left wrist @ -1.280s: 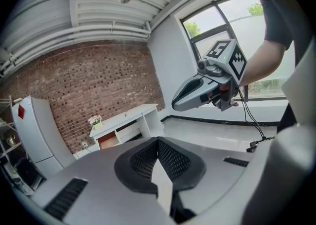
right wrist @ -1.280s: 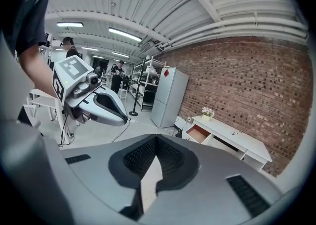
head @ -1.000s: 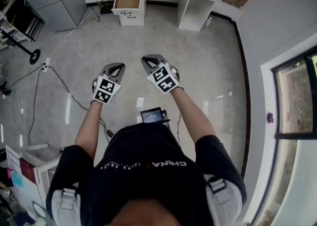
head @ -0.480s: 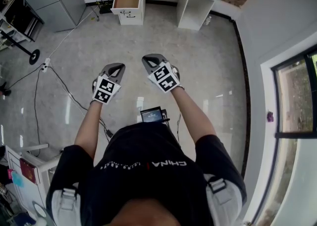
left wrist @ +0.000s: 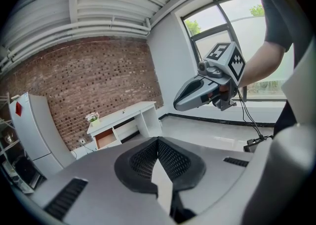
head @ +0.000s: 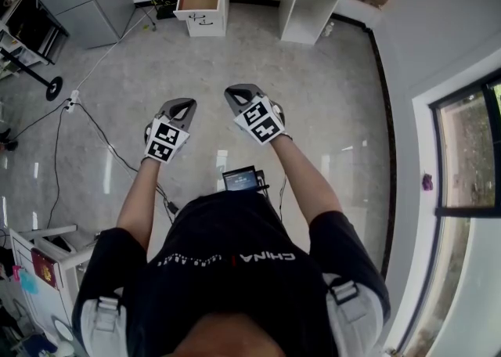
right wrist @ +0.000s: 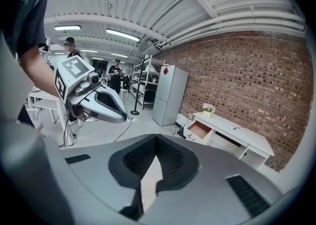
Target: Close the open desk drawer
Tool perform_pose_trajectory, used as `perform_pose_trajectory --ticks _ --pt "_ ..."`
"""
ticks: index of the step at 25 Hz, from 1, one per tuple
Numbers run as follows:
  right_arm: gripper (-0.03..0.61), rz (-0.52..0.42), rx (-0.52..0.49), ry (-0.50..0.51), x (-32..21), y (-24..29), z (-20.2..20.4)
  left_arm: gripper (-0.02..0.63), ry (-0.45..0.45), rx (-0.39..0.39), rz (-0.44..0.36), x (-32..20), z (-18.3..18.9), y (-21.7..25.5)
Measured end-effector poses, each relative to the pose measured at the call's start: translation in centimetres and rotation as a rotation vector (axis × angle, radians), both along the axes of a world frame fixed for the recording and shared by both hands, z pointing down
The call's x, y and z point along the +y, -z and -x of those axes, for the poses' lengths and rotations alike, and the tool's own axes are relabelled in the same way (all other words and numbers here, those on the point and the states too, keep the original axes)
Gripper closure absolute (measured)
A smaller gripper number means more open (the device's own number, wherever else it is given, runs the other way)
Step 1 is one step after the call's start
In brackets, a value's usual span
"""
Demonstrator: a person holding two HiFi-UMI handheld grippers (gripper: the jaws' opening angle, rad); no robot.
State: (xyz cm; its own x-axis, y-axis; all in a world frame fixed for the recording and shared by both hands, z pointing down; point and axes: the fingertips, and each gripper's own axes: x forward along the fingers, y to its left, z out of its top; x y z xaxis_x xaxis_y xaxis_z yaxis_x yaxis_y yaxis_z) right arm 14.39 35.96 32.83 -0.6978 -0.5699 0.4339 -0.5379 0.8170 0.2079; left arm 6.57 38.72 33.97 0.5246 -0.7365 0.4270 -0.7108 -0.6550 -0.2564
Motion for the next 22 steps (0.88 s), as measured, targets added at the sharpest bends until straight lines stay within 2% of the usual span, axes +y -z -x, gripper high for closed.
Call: perform_pose_trajectory --ticks 6,12,16,22 --pt "0.563 0.056 -0.015 0.009 0.1 -0.7 -1.9 0.601 0.014 -0.005 0.007 -0.5 -1.6 -0.4" --pt "0.563 0.061 -0.049 0.034 -1.3 -0.9 -4.7 0.602 0.034 -0.018 0.01 -2.1 -4.4 -0.7" --pt "0.563 0.075 -0.051 0.048 -2.3 -1.5 -6.3 0.601 0.069 0.0 0.015 -2.9 -5.8 -1.0" --pt "0.563 0.084 -0.021 0.038 -4.8 -3.5 -6.6 0.601 0.077 -0.012 0.049 -4.4 -5.7 -3.2"
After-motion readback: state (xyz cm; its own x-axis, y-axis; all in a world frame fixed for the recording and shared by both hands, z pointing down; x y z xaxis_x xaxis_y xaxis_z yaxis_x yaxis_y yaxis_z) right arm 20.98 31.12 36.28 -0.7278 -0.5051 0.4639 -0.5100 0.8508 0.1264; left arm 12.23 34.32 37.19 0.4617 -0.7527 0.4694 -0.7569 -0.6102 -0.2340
